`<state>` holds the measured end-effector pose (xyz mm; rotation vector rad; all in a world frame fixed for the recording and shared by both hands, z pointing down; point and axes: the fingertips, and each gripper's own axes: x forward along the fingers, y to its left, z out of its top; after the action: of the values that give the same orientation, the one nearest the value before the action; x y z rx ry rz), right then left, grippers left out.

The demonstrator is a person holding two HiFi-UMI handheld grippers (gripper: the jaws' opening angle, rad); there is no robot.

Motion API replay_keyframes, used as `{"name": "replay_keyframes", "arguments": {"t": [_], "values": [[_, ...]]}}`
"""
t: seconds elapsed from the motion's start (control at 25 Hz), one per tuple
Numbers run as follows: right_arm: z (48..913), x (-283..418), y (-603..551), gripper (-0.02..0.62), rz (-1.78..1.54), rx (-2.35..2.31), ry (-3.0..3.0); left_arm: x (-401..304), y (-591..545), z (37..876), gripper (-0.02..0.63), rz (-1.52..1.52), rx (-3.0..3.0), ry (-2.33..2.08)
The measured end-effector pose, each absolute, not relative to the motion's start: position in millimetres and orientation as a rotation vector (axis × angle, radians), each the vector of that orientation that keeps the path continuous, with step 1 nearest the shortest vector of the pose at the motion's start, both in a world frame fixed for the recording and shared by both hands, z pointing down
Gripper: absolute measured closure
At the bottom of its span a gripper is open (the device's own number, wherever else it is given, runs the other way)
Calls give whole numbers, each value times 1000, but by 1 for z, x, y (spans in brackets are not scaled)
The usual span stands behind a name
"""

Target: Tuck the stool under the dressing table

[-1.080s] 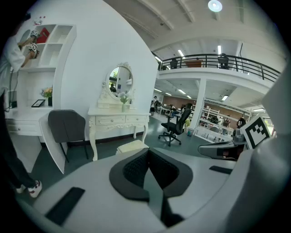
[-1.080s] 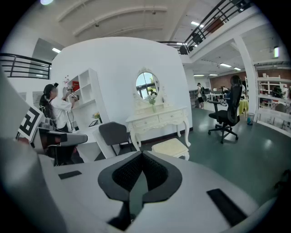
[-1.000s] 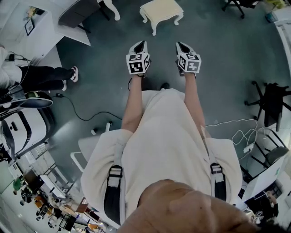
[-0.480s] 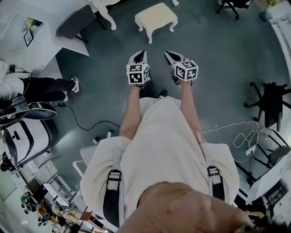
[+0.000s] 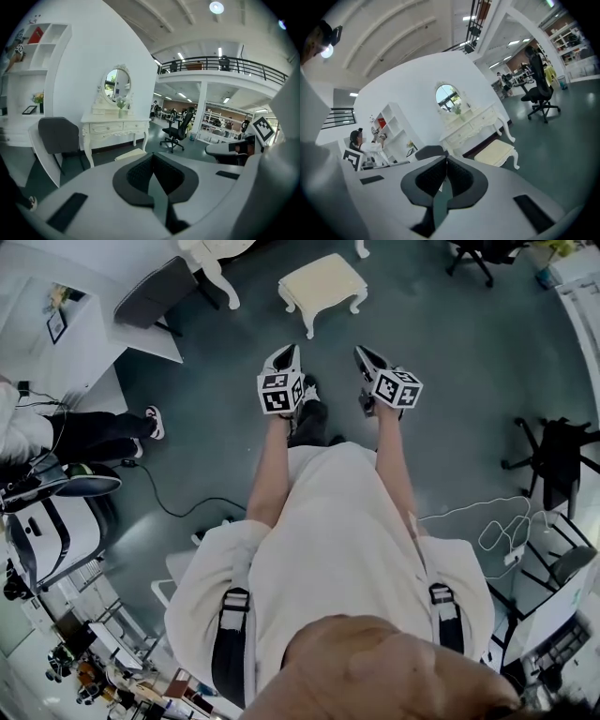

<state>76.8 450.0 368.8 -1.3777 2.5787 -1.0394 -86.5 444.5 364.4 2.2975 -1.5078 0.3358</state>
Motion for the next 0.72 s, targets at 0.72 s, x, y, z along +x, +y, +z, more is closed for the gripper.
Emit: {"name": "replay_keyframes", "arguments": {"t": [0.72], "values": [[381, 77, 264, 551, -1061, -1384, 2660, -86, 241, 378, 591, 322, 2257, -1481]]}}
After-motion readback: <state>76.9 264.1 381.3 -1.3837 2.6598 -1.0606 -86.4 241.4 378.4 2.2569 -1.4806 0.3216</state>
